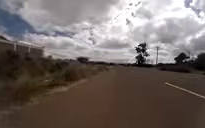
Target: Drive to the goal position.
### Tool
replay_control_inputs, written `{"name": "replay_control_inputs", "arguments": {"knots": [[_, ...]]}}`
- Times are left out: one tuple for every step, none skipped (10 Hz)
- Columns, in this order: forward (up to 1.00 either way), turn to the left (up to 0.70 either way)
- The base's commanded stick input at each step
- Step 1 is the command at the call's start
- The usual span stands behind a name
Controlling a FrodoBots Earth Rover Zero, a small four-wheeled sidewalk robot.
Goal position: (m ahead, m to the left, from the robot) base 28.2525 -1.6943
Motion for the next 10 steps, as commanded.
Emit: {"name": "replay_control_inputs", "arguments": {"knots": [[0.85, -0.34], [0.85, -0.34], [0.85, -0.33], [0.85, -0.33], [0.85, -0.25], [0.85, -0.08], [0.85, 0.0], [0.85, 0.0], [0.85, 0.0], [0.85, 0.0]]}}
